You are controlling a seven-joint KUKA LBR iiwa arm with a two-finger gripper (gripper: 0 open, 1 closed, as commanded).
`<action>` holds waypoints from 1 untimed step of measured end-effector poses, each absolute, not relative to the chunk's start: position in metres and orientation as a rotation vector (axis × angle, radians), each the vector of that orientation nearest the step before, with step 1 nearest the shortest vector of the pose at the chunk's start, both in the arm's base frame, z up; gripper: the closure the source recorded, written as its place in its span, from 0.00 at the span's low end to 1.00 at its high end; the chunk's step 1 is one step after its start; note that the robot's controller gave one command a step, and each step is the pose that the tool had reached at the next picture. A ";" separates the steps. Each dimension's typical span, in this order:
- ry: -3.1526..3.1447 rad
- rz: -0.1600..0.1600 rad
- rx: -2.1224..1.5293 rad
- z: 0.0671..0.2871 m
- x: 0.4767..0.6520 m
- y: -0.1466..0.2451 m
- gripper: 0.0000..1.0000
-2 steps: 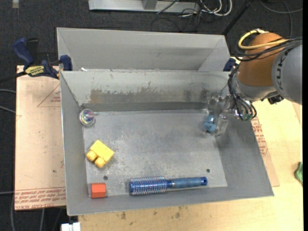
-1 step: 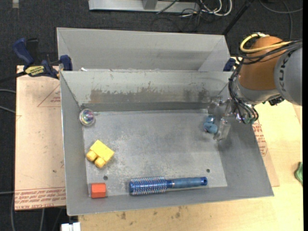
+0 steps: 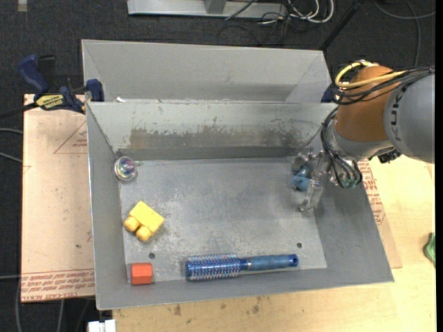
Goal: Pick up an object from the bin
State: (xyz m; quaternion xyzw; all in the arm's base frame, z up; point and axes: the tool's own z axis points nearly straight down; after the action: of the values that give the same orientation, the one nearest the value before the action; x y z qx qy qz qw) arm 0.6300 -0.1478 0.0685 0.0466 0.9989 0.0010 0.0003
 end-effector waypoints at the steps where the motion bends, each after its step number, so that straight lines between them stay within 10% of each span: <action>1: 3.131 0.004 0.211 0.070 0.631 -0.151 0.00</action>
Offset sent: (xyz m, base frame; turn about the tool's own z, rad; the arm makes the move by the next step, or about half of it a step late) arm -0.0007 -0.0049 0.0015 0.0441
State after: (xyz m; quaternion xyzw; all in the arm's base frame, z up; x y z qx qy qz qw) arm 0.6305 -0.1506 0.0702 0.0672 0.9977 0.0012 0.0016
